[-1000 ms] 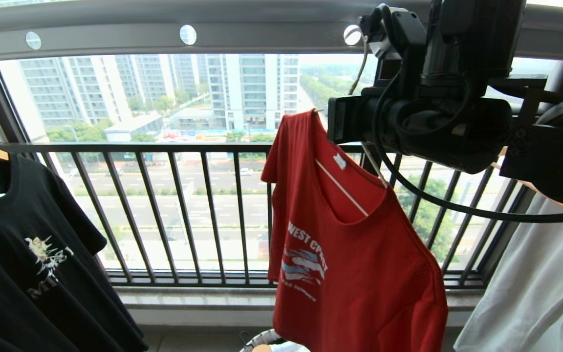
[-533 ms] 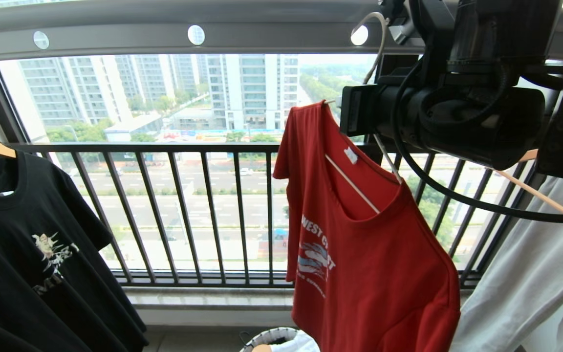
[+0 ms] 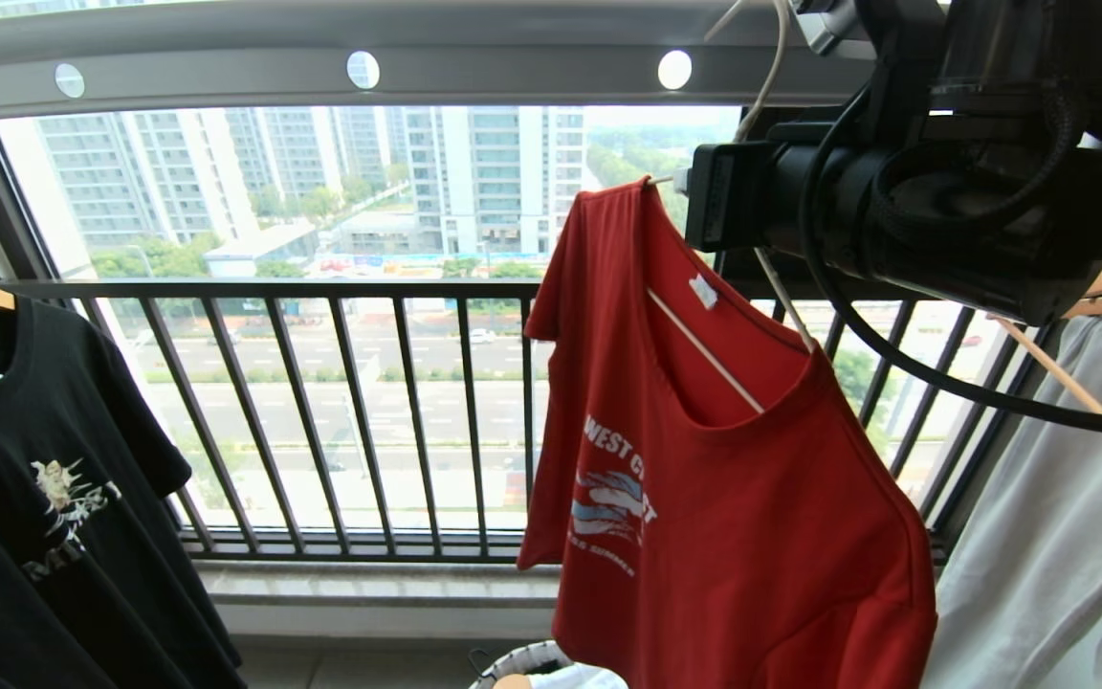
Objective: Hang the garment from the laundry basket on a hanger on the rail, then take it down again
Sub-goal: Take the clothes off the clothes rack
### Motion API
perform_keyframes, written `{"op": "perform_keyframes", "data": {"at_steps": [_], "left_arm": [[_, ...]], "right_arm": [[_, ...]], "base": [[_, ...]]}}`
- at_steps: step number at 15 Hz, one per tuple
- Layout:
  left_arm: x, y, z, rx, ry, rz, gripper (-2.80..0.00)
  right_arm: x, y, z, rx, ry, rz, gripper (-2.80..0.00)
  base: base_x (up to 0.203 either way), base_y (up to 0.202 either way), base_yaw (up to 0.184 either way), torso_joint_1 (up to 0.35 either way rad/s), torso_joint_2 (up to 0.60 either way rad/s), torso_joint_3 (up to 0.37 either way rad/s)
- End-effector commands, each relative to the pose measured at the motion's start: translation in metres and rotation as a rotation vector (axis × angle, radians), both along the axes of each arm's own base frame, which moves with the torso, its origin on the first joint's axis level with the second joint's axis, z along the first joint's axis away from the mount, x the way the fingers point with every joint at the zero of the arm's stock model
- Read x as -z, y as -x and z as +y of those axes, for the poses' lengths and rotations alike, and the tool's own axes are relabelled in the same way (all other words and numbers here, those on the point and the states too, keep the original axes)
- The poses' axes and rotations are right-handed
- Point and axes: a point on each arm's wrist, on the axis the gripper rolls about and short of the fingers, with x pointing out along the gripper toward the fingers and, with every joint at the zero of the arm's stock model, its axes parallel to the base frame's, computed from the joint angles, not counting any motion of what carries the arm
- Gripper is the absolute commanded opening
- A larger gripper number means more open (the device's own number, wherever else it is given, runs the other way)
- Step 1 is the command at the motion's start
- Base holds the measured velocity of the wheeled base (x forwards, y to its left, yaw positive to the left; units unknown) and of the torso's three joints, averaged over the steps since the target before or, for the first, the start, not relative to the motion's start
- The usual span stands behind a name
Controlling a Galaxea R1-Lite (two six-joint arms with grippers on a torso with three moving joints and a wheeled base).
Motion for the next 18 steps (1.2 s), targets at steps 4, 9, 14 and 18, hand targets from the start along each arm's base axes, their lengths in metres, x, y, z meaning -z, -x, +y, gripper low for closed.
{"op": "perform_keyframes", "data": {"at_steps": [4, 9, 14, 18], "left_arm": [[0.0, 0.0, 0.0, 0.001, -0.001, 0.001, -2.8], [0.0, 0.0, 0.0, 0.001, -0.001, 0.0, -2.8], [0.0, 0.0, 0.0, 0.0, -0.001, 0.0, -2.8], [0.0, 0.0, 0.0, 0.001, -0.001, 0.0, -2.8]], "right_arm": [[-0.015, 0.022, -0.009, -0.023, -0.03, -0.037, -2.8], [0.002, 0.048, -0.018, -0.07, 0.013, 0.012, -2.8], [0.051, 0.054, -0.021, -0.155, 0.151, 0.188, -2.8], [0.074, 0.049, -0.022, -0.309, 0.182, 0.272, -2.8]], "base": [[0.0, 0.0, 0.0, 0.0, 0.0, 0.0], [0.0, 0.0, 0.0, 0.0, 0.0, 0.0], [0.0, 0.0, 0.0, 0.0, 0.0, 0.0], [0.0, 0.0, 0.0, 0.0, 0.0, 0.0]]}}
